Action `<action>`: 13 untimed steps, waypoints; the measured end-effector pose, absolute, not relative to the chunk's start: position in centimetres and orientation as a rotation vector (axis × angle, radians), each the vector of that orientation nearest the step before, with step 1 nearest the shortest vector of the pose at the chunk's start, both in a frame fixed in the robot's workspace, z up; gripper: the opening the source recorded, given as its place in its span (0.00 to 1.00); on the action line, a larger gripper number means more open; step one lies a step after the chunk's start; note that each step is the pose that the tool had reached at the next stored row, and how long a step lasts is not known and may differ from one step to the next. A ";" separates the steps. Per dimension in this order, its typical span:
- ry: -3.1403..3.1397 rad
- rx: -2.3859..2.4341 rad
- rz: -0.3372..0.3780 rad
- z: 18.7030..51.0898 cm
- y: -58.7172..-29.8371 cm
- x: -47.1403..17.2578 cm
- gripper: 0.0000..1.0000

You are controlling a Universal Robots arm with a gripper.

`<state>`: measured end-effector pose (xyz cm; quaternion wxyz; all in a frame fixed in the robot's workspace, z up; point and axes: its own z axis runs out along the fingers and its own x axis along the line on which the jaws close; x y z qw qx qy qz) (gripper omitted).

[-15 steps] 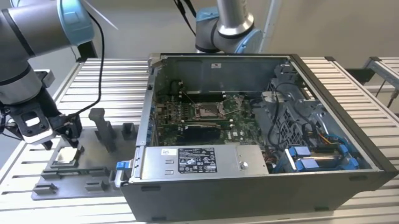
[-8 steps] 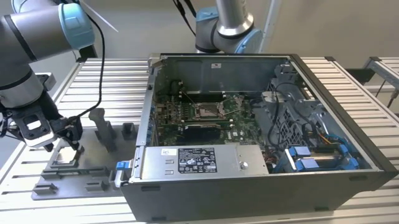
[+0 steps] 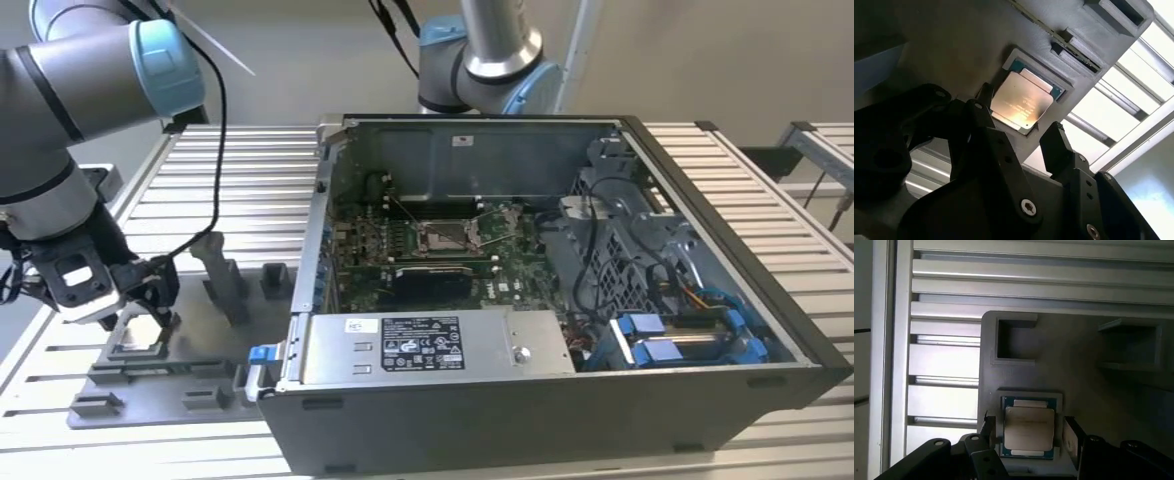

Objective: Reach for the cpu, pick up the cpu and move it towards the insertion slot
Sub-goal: 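Pick up the cpu and move it towards the insertion slot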

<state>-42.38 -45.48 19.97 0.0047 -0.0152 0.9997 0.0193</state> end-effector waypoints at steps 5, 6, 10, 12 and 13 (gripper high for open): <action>3.131 -0.048 0.061 19.5 -45.7 -42.4 1.00; 3.131 -0.048 0.061 19.5 -45.7 -42.4 1.00; 3.131 -0.047 0.061 19.2 -45.8 -42.4 1.00; 3.131 -0.048 0.060 19.0 -45.8 -42.4 1.00; 3.131 -0.048 0.061 19.0 -45.8 -42.4 1.00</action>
